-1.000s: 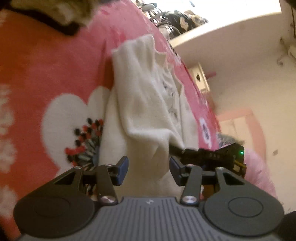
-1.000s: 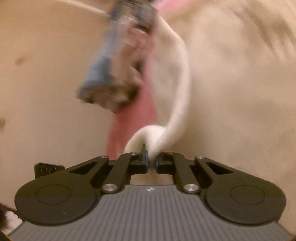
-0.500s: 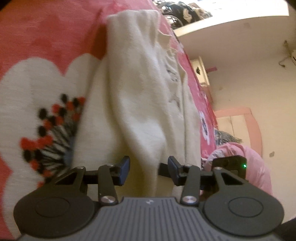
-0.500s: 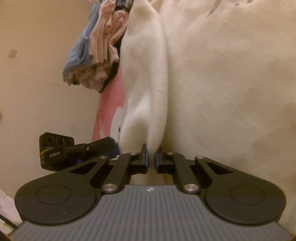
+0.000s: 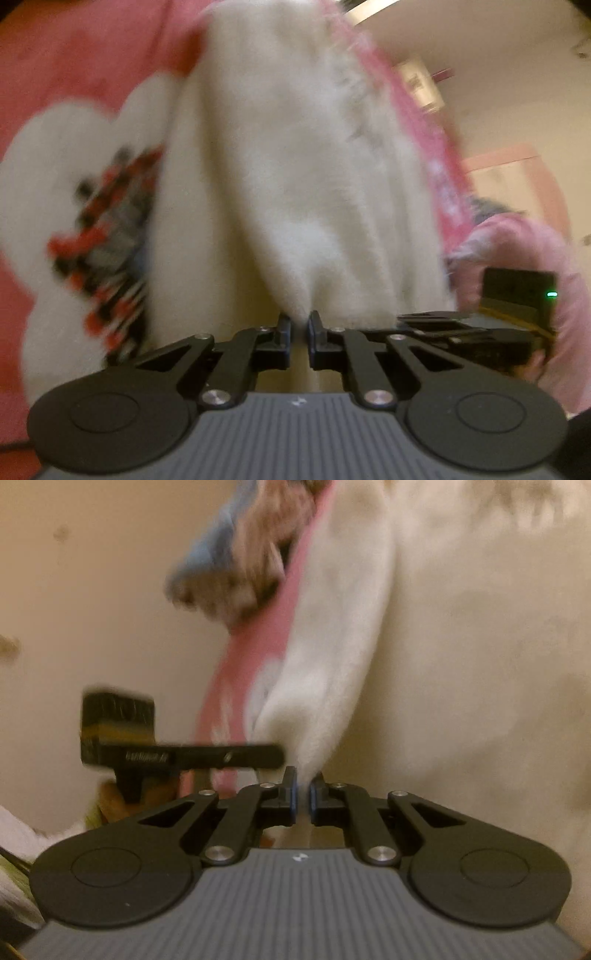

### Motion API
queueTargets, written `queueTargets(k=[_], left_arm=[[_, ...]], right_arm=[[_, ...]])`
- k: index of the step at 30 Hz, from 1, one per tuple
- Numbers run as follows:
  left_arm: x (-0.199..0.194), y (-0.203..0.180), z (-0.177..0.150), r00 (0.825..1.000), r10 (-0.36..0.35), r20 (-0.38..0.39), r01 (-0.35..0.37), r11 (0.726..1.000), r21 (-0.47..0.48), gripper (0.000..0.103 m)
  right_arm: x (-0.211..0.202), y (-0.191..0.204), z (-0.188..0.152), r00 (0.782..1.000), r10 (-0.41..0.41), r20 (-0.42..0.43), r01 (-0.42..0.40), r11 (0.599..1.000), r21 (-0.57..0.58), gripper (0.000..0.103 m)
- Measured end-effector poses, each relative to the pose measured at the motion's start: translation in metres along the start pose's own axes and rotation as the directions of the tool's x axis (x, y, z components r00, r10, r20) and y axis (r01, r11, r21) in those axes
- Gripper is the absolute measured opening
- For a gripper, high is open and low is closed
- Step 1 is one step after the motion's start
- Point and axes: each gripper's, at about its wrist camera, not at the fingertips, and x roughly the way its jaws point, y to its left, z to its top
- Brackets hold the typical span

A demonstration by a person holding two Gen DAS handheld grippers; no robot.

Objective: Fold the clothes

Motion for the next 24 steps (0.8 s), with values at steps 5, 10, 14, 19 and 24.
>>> queueTargets(k=[5,10,14,19,24], left_arm=[[-0.023,0.001,-0.004,0.999,0.033,0.033,-0.033,0.999,0.015,0.009],[-0.028,-0.002,0.000,0.996,0.075,0.038,-0.076,0.997,0.032,0.009],[-0.040,-0.003,-0.006,0.993,0.102,0.066,-0.107,0.992,0.070,0.009],[-0.024,0.008,-0.010,0.987,0.149,0.056,-0.153,0.986,0.069,0.009],[-0.040,0.007,-0.015,0.986,0.148,0.071,-0.153,0.985,0.075,0.017]], right_arm=[[0.025,0.009,-0.007,0.997,-0.012,-0.078,0.009,0.999,-0.036,0.005],[0.034,0.022,-0.004,0.995,-0.009,-0.104,0.000,0.996,-0.088,0.005],[0.039,0.028,-0.004,0.995,-0.017,-0.100,0.004,0.992,-0.130,0.005],[0.047,0.025,-0.004,0.993,-0.037,-0.111,0.023,0.992,-0.127,0.005],[0.051,0.015,-0.002,0.987,-0.071,-0.144,0.059,0.995,-0.084,0.007]])
